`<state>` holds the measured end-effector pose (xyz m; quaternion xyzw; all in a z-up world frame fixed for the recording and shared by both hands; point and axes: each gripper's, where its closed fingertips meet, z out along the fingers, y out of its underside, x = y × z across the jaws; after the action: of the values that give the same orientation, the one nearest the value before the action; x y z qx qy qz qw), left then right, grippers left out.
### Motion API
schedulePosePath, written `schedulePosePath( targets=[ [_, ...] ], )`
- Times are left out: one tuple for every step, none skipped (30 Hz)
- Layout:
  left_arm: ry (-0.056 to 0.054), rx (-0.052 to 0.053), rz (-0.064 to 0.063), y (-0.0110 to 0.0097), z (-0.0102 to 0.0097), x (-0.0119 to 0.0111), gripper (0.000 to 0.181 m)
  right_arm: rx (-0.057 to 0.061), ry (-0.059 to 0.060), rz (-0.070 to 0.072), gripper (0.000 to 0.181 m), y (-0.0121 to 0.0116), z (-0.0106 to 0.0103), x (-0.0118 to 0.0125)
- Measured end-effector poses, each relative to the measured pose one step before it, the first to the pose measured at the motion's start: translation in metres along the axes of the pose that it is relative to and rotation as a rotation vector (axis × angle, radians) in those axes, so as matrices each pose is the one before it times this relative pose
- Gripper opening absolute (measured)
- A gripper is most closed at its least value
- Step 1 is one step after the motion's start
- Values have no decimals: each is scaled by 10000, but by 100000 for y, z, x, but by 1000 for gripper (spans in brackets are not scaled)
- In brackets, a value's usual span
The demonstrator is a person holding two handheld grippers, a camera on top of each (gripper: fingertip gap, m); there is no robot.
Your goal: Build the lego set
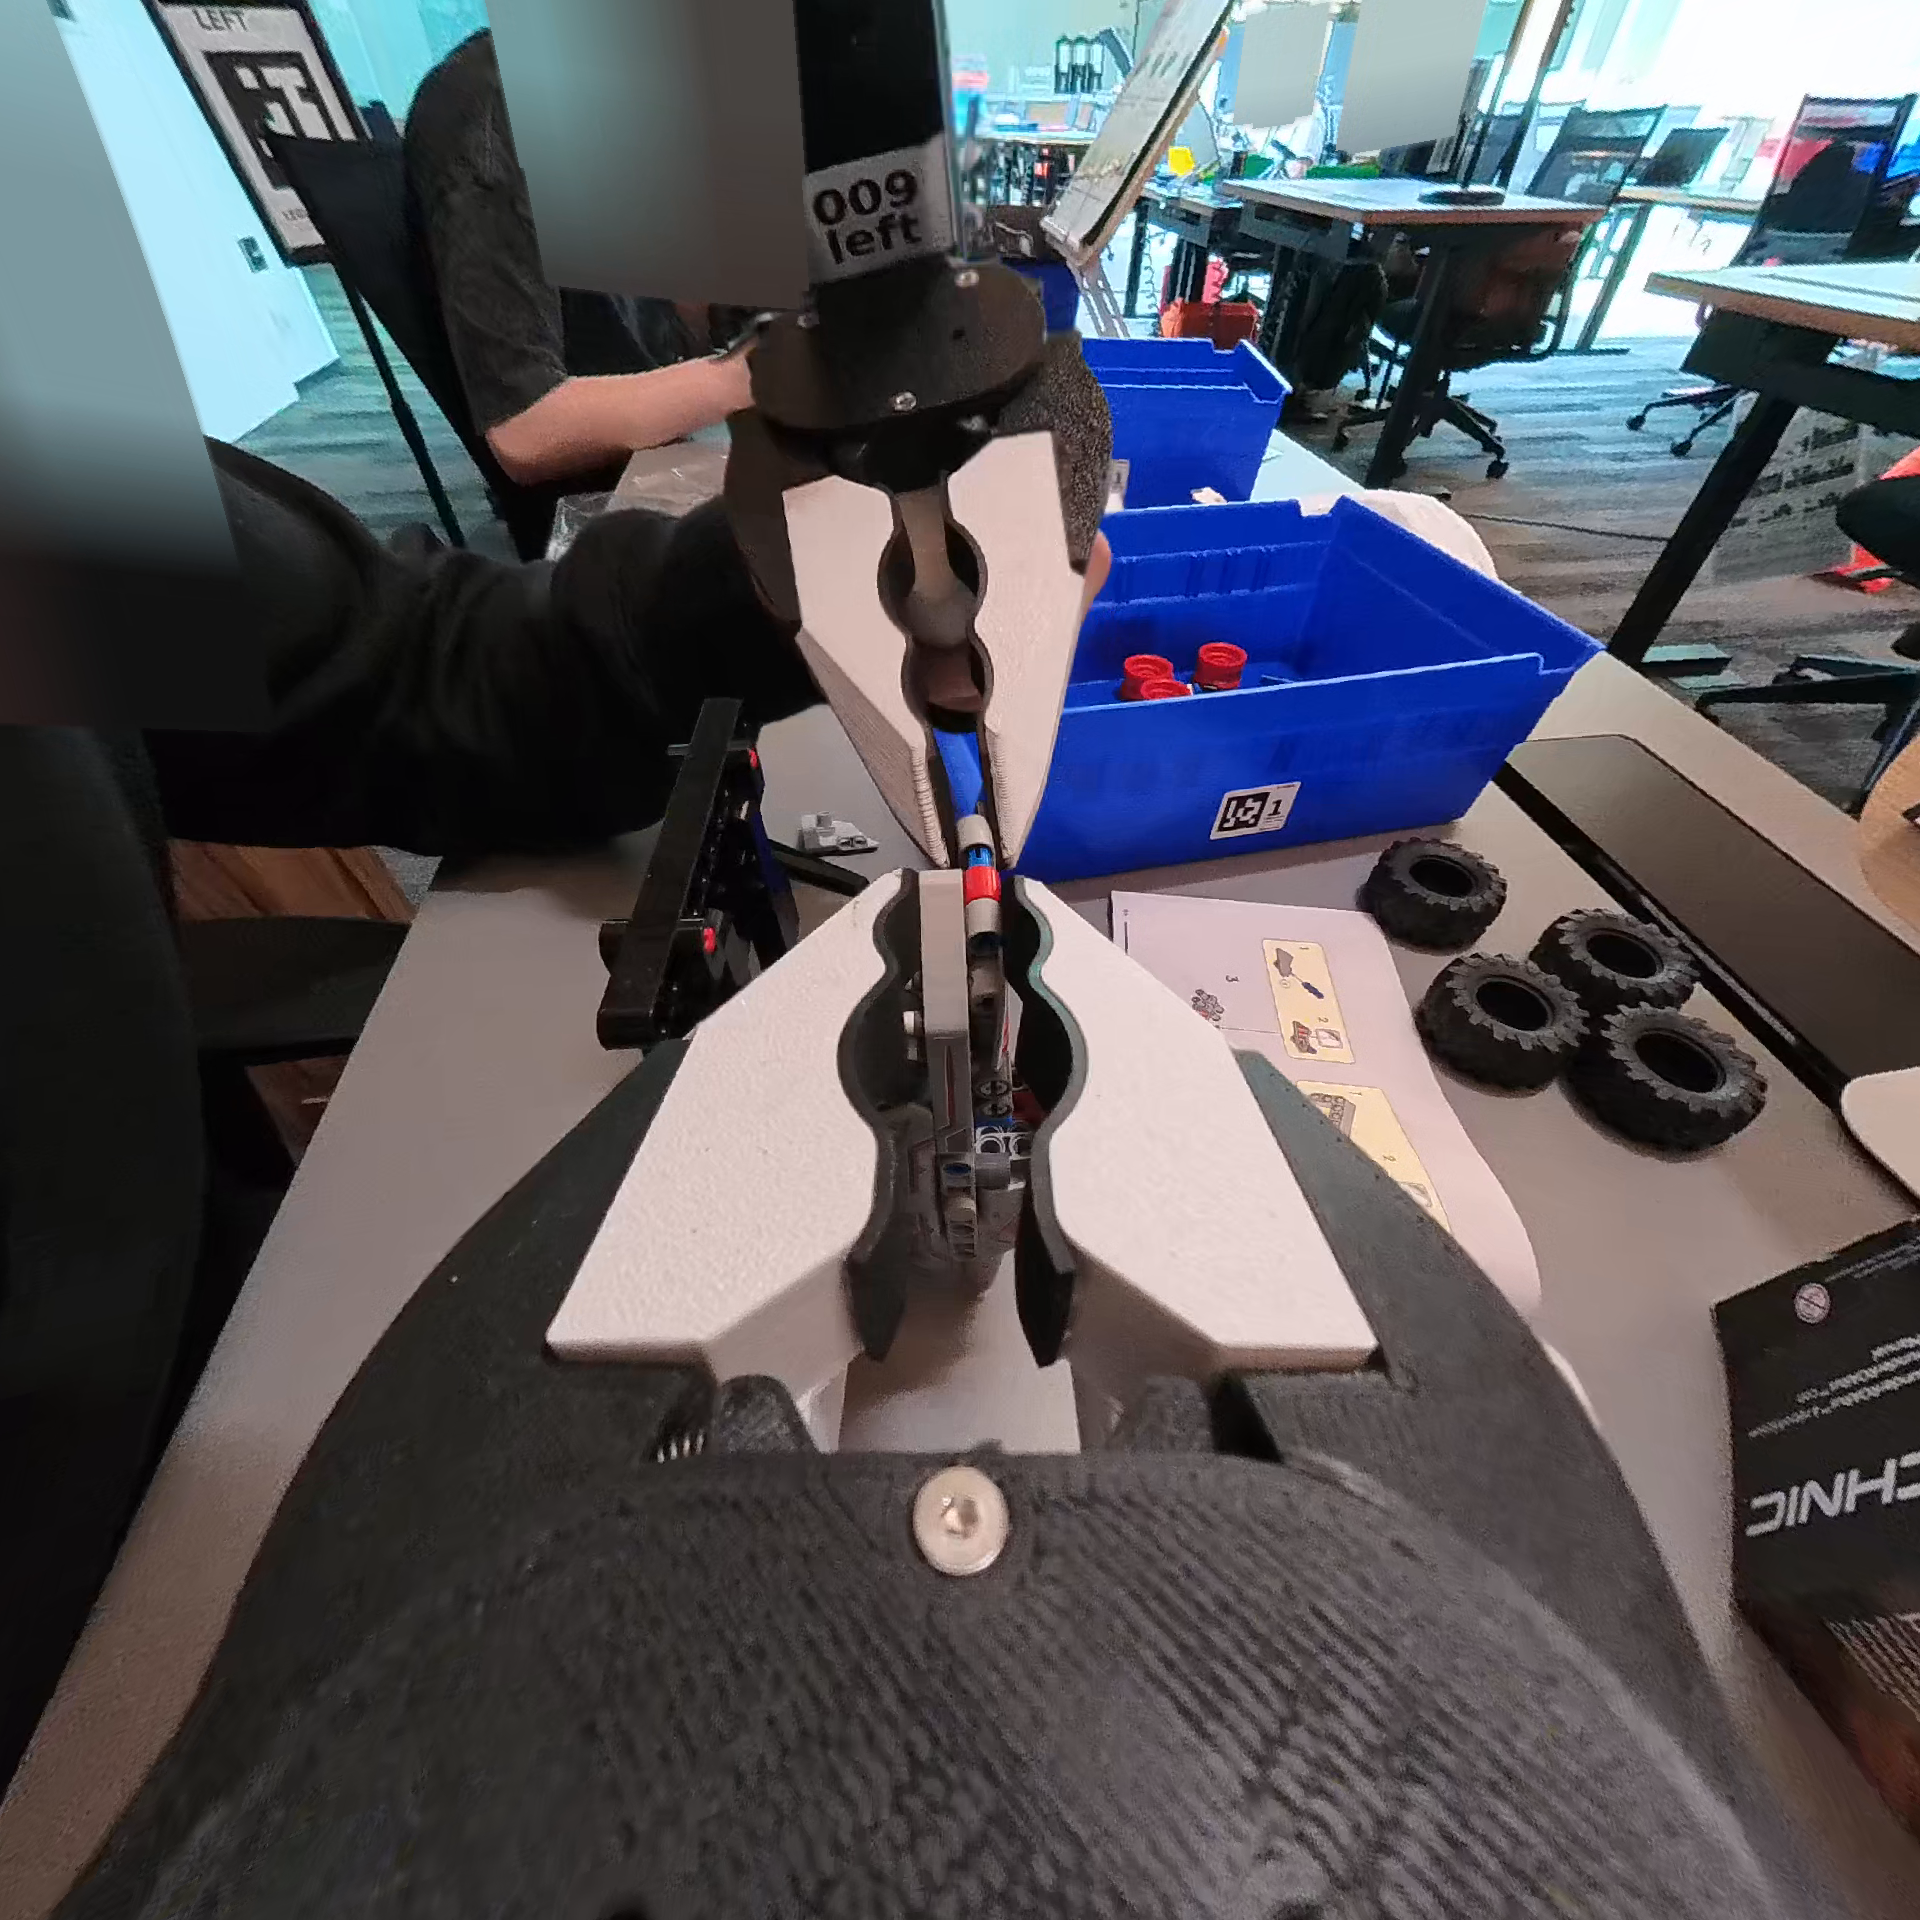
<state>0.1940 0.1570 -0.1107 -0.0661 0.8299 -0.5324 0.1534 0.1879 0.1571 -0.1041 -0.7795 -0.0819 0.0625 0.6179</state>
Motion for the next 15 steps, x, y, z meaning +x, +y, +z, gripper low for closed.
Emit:
schedulePosePath(
  targets=[
    [74,-20,-155,-2,-6,66,4,-81,-45,-98,15,18,-8,-81],
    [208,107,-475,-7,11,18,4,-107,17,-110,14,13,15,16],
    [252,175,-692,25,8,-82,3,-65,88,-104,13,10,56,120],
    [328,204,-802,17,-24,-44,4,13,-56,35,13,-8,67,31],
    [331,212,-728,-27,-41,3,4,82,-134,76,13,-20,36,3],
    [279,192,-556,-6,-10,3,4,54,-154,53,15,-3,11,-28],
    [287,150,-364,0,7,61,4,-18,-150,-54,14,23,2,-66],
    [143,104,-114,17,20,-33,4,-107,-43,-64,14,20,-4,74],
    [-87,3,197,17,13,-116,4,-176,10,-124,14,47,0,120],
    [-255,-143,530,14,-29,-68,4,-177,-82,-99,14,3,46,24],
    [-367,-291,602,36,-103,-44,4,-160,-54,-74,14,-19,119,86],
    [-350,-346,606,82,-156,-10,3,-181,-145,-131,14,-31,178,-44],
    [-313,-316,463,109,-182,-37,3,-191,-80,-102,14,-40,216,30],
    [-311,-202,238,81,-190,-189,4,-99,111,-110,14,-71,188,276],
    [-134,-97,42,45,-153,-131,4,28,-1,-30,14,-62,154,92]
  ],
)
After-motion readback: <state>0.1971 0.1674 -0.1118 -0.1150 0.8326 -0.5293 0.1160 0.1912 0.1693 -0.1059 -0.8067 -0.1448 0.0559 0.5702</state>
